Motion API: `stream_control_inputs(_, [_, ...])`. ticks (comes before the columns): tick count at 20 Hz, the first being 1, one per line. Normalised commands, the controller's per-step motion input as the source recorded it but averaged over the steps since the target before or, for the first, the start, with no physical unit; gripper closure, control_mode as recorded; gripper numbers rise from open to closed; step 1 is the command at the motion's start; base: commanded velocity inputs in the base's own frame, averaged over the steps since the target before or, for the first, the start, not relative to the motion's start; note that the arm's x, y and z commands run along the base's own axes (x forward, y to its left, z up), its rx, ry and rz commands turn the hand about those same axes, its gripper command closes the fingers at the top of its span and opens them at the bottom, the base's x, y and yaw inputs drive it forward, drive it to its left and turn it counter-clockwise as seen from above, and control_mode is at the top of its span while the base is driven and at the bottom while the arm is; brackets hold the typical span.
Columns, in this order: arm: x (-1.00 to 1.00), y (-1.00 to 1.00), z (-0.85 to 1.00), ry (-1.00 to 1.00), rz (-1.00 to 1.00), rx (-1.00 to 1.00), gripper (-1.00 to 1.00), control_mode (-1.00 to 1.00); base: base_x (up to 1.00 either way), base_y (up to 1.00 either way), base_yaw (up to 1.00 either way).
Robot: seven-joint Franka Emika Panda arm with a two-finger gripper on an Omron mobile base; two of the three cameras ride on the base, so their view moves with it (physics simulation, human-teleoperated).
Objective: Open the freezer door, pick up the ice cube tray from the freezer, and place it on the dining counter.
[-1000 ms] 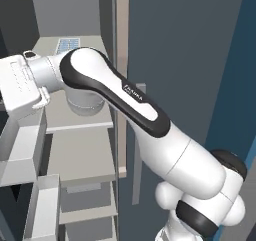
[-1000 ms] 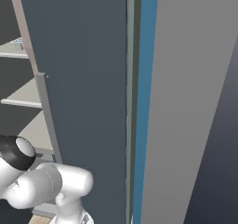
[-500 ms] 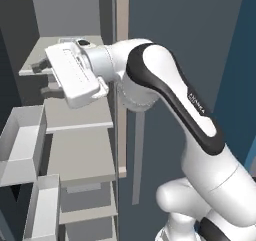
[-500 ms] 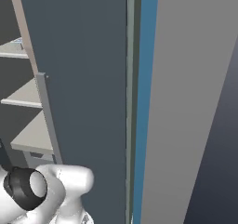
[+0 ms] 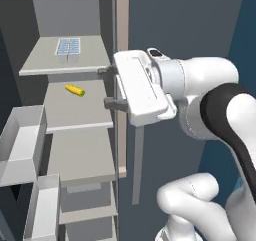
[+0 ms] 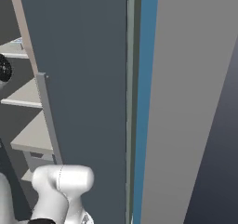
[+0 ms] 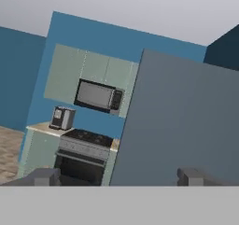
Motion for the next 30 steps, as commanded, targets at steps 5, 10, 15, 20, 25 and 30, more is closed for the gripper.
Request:
stream_control_inputs(5, [-0.11, -1.0, 0.0, 0.02, -0.32, 0.0, -1.0, -1.0, 0.0, 0.0, 0.0])
stream_control_inputs(10, [0.0, -1.0, 0.05, 0.11, -0.37, 0.0, -1.0, -1.0, 0.0, 0.0, 0.0])
stream_control_inputs(15, [0.0, -0.86, 0.13, 0.19, -0.38, 0.0, -1.0, -1.0, 0.0, 0.0, 0.0])
stream_control_inputs(20, [0.0, -0.59, 0.05, 0.23, -0.36, 0.0, -1.0, -1.0, 0.0, 0.0, 0.0])
stream_control_inputs(25, [0.01, -0.4, 0.0, 0.23, -0.29, 0.0, -1.0, -1.0, 0.0, 0.0, 0.0])
stream_control_inputs(30, [0.03, -0.18, 0.0, 0.21, -0.31, 0.0, -1.0, -1.0, 0.0, 0.0, 0.0])
